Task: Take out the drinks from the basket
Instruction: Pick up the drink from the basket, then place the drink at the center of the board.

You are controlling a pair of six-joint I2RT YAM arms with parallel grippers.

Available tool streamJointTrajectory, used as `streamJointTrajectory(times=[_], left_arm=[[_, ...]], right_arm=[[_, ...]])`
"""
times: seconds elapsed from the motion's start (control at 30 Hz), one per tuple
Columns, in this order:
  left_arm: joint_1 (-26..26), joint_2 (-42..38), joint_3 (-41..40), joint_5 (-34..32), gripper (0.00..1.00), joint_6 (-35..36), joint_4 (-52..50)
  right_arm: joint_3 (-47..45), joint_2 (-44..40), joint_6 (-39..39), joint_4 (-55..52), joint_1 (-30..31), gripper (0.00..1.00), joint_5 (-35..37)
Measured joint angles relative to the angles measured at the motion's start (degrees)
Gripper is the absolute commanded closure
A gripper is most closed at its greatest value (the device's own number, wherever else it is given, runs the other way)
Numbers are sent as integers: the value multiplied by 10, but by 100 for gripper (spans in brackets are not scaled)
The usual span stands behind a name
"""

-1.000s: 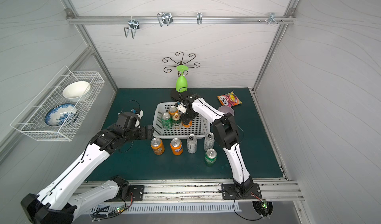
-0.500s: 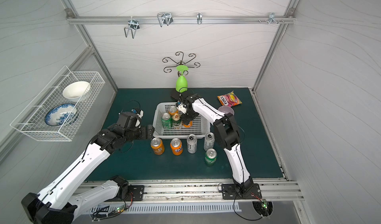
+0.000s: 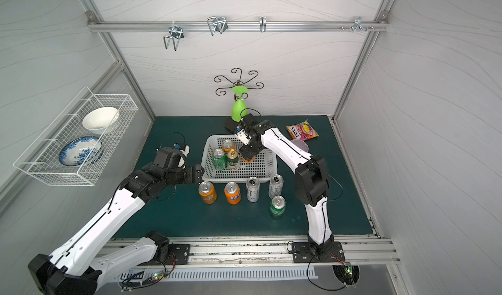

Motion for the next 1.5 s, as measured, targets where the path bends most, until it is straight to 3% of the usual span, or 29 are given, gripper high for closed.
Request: streamJointTrajectory(times=[0.3,0.73,1.07,1.5], left_arm=[[0,0,0,2,1,0,0],[0,-2,0,2,1,0,4],[0,-5,0,2,2,0,4],[0,-5,0,0,2,0,4]], right_arm=[[-3,-84,31,-39,19,46,19],[-18,-200,76,-115,132,44,65],[-98,-292,141,-147,218,44,82],[-233,-343,253,-132,320,44,106]])
